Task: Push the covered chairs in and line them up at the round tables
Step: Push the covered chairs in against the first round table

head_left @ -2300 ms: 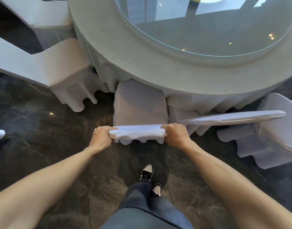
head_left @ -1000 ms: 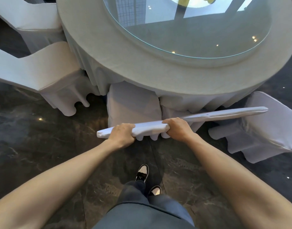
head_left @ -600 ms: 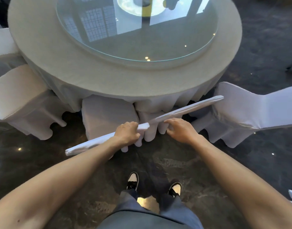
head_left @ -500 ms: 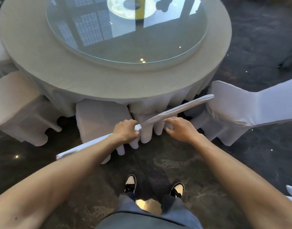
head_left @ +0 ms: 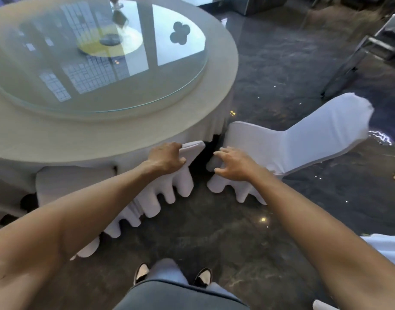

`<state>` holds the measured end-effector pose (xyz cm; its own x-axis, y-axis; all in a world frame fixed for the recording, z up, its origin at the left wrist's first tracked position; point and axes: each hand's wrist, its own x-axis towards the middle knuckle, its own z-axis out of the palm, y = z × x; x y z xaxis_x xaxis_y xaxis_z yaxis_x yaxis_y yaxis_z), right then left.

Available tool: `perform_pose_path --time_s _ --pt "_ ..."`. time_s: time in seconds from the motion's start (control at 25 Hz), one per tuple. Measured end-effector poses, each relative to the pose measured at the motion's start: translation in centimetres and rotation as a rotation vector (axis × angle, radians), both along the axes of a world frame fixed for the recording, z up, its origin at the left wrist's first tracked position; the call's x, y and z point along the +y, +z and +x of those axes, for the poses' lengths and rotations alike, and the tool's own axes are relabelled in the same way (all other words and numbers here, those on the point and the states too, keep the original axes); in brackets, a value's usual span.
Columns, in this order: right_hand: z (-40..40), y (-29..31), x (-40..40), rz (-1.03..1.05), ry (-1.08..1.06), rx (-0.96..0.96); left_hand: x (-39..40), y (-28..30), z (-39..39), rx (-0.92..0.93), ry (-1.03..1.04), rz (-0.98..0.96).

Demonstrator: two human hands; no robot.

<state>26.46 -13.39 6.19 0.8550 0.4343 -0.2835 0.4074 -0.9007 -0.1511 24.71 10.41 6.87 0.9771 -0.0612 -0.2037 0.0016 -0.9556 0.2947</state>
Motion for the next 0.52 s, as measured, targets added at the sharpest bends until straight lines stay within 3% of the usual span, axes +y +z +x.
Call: perform_pose_path --time_s 0.32,0.52 --pt "7.5 0.2 -18.2 0.016 -0.140 -0.149 -18.9 -0.4 10.2 -0.112 -0.131 0.029" --pt "15.9 -1.1 -30.4 0.014 -0.198 -0.258 -31.9 -2.9 19.4 -0.149 -0.121 -0.052"
